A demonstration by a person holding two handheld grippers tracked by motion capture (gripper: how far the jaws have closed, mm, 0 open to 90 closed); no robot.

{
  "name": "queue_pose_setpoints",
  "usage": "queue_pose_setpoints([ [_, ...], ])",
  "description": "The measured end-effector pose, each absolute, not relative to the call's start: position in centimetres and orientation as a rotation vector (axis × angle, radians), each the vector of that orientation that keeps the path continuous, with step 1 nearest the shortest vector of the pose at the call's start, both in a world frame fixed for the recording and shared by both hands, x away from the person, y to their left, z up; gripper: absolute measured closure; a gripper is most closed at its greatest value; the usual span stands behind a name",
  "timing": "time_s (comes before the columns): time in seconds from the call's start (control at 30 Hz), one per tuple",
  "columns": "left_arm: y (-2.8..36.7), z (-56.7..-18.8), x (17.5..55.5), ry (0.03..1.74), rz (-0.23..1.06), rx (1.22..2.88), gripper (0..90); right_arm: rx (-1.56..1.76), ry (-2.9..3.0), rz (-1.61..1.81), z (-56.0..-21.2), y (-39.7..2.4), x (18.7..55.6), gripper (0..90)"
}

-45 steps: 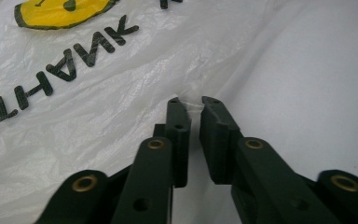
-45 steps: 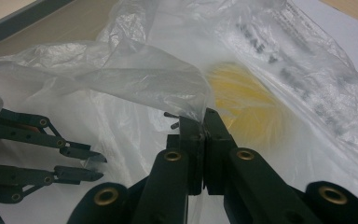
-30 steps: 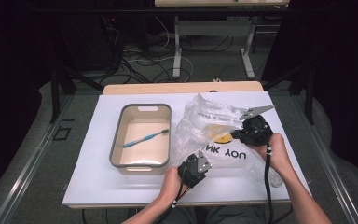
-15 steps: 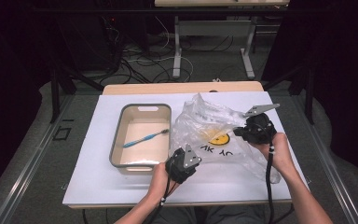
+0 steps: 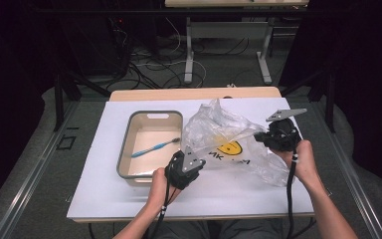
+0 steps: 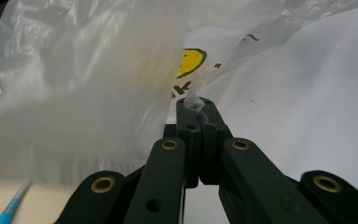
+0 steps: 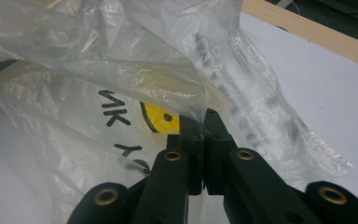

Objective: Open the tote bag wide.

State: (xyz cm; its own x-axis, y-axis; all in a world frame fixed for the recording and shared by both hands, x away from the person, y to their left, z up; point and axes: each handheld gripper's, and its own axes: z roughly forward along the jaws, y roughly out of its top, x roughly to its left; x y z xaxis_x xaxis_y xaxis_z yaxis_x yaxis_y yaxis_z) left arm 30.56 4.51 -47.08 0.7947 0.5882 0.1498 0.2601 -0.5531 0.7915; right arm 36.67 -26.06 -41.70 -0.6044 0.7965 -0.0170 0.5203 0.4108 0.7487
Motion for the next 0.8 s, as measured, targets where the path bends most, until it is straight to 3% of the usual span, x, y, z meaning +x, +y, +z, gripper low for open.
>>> queue_pose_setpoints([
  [0.8,7.1,-44.4,31.4,0.664,0.509,2.158,89.7,1.193,2.232,0.99,-41.5,-27.5,36.8,89.7],
])
